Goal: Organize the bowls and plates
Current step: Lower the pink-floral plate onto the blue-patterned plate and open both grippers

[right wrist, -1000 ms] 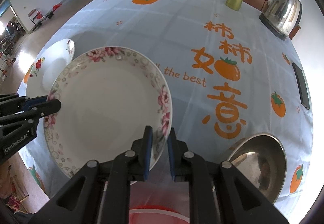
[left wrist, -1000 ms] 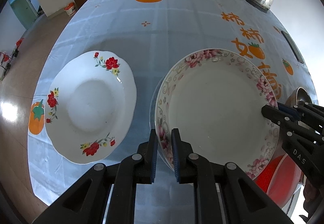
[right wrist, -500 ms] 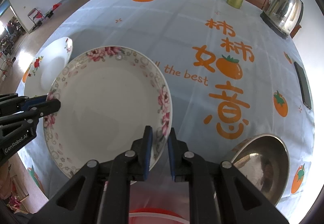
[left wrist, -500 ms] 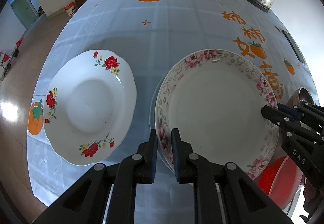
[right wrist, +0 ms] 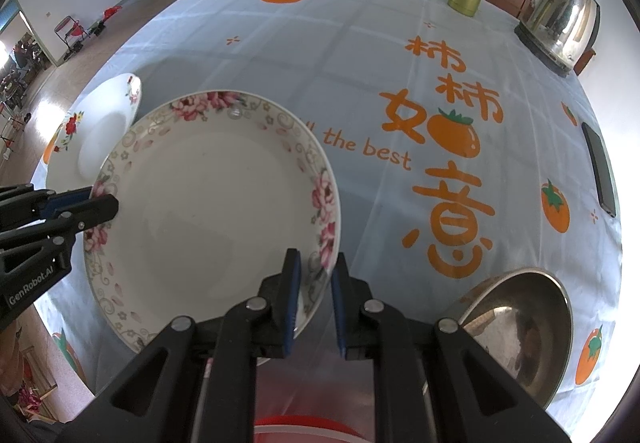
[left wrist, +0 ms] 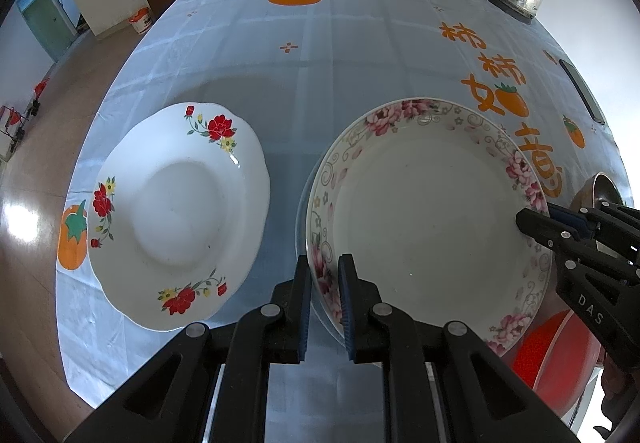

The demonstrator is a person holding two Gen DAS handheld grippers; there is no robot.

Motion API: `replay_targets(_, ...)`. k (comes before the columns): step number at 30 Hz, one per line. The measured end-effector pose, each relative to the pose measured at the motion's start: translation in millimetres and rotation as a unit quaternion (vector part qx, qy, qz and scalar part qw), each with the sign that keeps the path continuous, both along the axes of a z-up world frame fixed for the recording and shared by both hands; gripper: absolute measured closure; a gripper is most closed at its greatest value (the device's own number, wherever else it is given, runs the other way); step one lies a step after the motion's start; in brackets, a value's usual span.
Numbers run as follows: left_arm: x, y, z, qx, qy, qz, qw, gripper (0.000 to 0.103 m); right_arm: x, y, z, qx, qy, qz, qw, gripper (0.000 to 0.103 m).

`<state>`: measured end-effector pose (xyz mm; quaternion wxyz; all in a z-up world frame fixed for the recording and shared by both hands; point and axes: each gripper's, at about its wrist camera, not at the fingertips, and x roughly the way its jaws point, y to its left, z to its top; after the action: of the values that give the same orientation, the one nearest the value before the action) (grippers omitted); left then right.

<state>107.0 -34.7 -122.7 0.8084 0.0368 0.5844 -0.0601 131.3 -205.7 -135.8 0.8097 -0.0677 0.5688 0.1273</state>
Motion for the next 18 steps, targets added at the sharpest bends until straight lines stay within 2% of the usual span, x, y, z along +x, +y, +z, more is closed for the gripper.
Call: replay_targets(18,0.2,0.3,0.4,0.010,-0.013,0.004,0.9999,0.088,4.3,0.9,-5.6,0.001,0.003,0.005,1.000,0.087)
